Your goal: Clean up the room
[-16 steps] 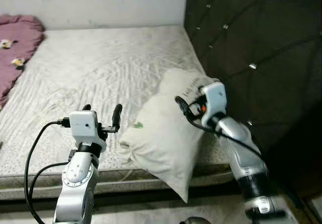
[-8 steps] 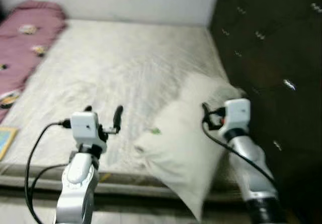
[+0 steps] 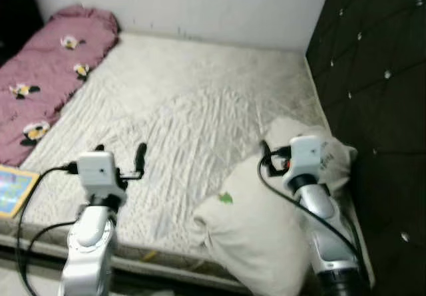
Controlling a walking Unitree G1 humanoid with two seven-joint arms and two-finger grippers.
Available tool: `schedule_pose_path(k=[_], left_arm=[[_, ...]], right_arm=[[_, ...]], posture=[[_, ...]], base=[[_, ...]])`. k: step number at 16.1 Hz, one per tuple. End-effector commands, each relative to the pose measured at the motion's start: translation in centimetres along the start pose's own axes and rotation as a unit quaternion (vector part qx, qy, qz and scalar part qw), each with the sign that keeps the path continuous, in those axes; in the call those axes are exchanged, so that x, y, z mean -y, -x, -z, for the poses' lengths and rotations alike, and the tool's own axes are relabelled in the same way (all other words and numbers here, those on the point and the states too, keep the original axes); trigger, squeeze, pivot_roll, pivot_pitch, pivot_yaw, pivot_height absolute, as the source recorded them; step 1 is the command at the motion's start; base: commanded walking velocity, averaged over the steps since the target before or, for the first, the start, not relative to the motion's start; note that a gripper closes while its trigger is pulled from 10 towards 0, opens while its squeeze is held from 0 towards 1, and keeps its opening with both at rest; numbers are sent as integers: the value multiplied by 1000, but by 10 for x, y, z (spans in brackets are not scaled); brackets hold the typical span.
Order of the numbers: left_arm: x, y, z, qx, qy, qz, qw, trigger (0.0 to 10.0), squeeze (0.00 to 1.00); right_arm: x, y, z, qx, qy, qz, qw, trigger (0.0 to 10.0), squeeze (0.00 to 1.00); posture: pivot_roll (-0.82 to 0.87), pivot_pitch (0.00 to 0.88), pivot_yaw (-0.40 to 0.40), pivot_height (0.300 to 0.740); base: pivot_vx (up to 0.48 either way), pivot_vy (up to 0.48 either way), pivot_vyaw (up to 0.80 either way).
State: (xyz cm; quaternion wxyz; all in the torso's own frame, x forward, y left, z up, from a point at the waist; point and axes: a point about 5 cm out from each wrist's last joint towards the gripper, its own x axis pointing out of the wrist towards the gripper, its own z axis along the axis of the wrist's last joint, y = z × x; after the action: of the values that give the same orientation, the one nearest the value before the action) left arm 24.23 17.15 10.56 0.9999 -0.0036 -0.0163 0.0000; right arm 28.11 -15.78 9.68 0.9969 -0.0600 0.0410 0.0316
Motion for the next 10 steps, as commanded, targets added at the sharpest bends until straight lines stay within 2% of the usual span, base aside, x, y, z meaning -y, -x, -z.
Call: schedule_pose_path(k=[1, 5, 10], left_arm=[[6, -3, -1, -2, -2, 1, 1000, 10000, 0], [5, -4, -1, -2, -5, -8, 1000, 10000, 0], [6, -4, 0, -2, -14, -1, 1000, 10000, 0]], right_arm=[[18, -1, 3, -18, 2, 35, 999, 10000, 0], [19, 0, 3, -14, -2, 19, 1000, 10000, 0], [15, -2, 0, -9, -16, 11, 1000, 10000, 0]], posture=[[-59, 0, 8, 740], [-53, 0, 2, 740], [-54, 0, 4, 740]], base=[[0, 0, 0], [0, 0, 0], [0, 0, -800]])
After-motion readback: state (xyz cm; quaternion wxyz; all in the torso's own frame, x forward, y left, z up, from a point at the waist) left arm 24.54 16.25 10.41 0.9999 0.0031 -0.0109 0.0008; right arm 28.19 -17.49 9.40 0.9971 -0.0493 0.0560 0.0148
